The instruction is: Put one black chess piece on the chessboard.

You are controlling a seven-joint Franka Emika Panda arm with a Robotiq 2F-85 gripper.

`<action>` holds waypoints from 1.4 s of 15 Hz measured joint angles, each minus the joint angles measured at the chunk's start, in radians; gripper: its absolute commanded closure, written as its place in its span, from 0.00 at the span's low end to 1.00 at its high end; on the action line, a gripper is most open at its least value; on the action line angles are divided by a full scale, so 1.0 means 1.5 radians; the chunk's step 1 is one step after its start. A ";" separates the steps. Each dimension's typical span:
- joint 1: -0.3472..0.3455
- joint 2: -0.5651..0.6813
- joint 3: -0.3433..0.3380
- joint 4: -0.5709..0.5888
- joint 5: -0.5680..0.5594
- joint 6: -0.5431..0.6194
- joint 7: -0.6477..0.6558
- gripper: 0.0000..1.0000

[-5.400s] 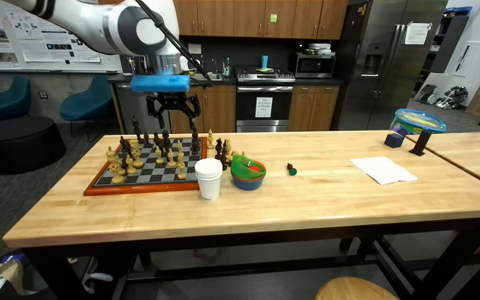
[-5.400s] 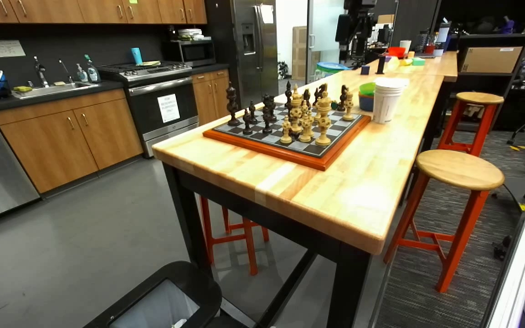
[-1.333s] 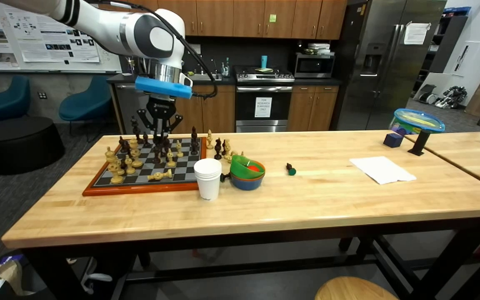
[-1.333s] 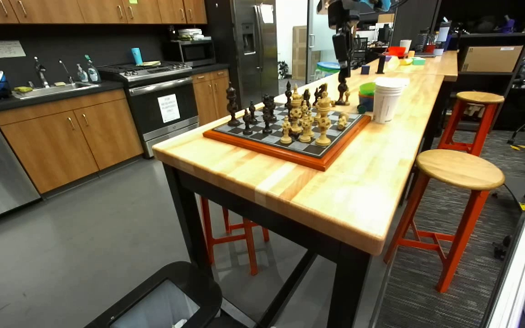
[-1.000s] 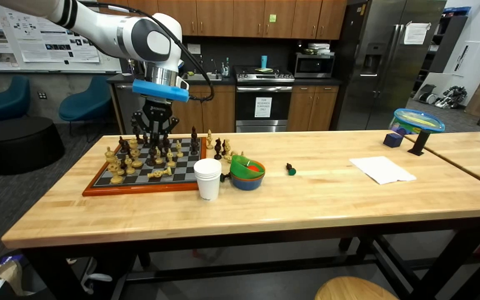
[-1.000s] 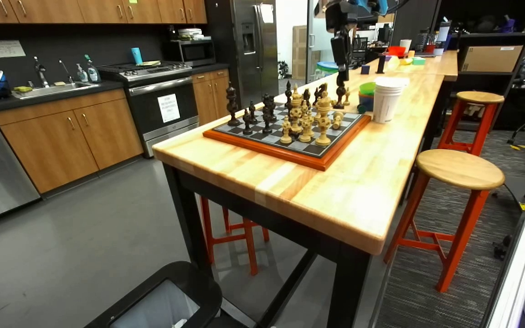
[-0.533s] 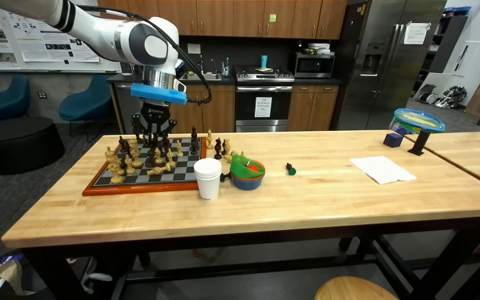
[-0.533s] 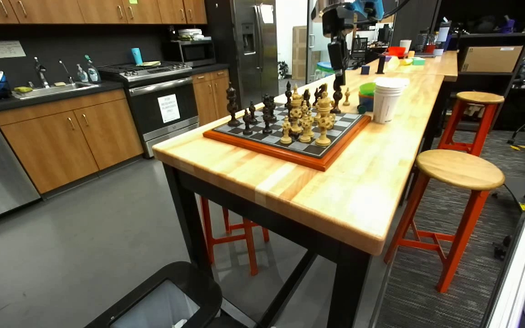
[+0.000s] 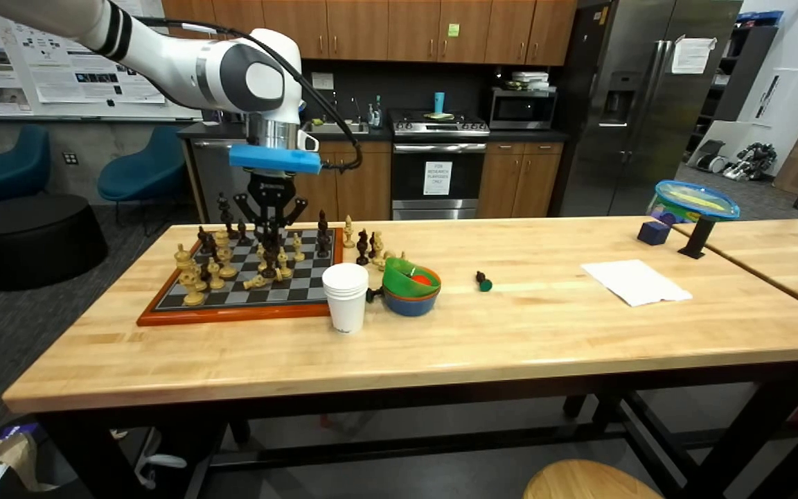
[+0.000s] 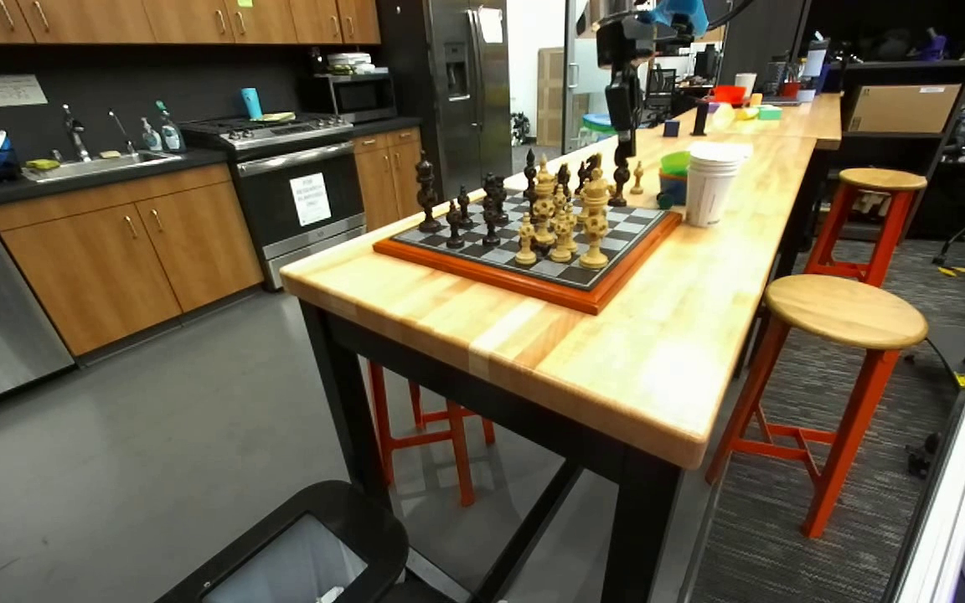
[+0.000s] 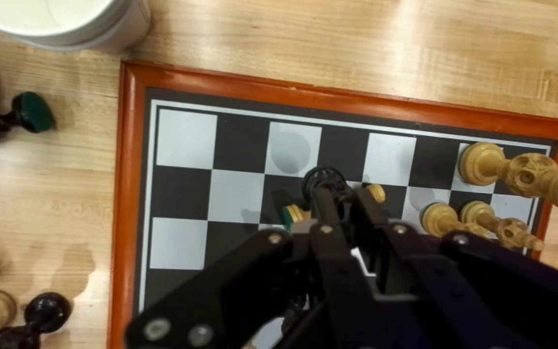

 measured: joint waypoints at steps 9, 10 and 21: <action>-0.005 0.047 -0.012 0.000 -0.030 0.093 0.006 0.56; -0.006 0.052 -0.012 0.000 -0.030 0.097 0.006 0.50; -0.010 -0.017 -0.012 0.025 -0.005 0.048 0.006 0.00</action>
